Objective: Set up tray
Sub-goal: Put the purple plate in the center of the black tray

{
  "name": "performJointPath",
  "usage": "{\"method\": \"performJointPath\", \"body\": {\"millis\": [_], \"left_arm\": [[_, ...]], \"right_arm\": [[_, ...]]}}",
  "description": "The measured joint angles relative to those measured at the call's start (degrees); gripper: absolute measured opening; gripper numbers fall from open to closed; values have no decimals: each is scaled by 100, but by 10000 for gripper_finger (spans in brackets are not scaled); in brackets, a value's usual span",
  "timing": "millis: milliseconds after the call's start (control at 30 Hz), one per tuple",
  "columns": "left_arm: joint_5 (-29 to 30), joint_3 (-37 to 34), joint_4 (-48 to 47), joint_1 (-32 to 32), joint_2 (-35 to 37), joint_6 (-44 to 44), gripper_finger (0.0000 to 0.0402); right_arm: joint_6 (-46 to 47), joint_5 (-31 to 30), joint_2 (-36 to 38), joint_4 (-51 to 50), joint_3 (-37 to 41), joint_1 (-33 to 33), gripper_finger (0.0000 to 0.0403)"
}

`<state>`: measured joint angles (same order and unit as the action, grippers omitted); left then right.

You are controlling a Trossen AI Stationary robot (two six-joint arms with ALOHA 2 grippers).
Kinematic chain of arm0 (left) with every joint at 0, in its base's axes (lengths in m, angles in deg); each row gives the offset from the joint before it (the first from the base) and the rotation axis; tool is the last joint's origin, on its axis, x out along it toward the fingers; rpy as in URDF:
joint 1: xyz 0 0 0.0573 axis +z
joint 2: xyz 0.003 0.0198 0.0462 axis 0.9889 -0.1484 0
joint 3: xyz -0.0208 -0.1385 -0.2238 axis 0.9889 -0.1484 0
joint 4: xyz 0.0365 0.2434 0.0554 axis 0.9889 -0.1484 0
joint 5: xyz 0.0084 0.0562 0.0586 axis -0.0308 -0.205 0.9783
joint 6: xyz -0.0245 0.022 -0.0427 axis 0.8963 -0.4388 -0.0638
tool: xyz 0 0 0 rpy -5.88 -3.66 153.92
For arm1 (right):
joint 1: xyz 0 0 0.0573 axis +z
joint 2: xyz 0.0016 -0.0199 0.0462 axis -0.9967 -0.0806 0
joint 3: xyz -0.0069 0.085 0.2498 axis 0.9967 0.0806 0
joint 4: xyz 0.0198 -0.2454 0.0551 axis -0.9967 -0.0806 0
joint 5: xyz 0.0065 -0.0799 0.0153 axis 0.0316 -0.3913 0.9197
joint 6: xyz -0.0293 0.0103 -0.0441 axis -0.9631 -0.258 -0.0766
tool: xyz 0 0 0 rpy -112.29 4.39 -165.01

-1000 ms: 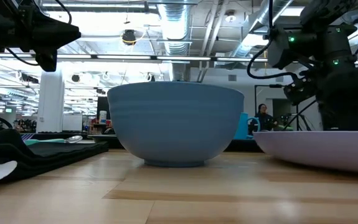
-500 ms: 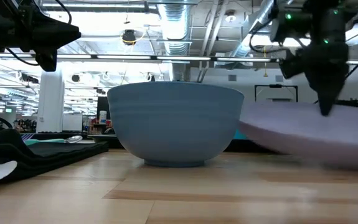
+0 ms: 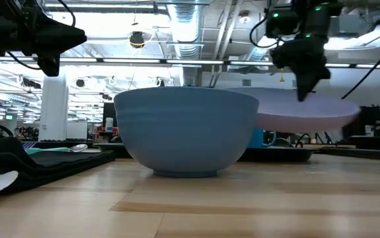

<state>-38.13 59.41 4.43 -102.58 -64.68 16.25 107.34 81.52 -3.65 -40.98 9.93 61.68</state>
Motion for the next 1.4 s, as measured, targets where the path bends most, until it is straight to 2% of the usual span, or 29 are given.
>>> {"method": "performJointPath", "body": {"millis": [167,333,533,767,1033,1400], "left_arm": [[15,0,1,-1,0,0,41],[-7,0,-1,1,0,0,41],[-9,0,-1,1,0,0,41],[-13,0,-1,-1,0,2,41],[-17,0,-3,-1,0,4,41],[-17,0,-3,-1,0,9,41]], "right_arm": [[-136,50,-664,27,-616,-411,1],[-381,344,-1384,50,-1242,-692,0],[-556,611,-2219,128,-1785,-772,0],[-617,629,-2960,246,-2094,-796,0],[-623,694,-3334,561,-2113,-939,0],[-487,416,-3316,687,-2116,-1122,0]]}}
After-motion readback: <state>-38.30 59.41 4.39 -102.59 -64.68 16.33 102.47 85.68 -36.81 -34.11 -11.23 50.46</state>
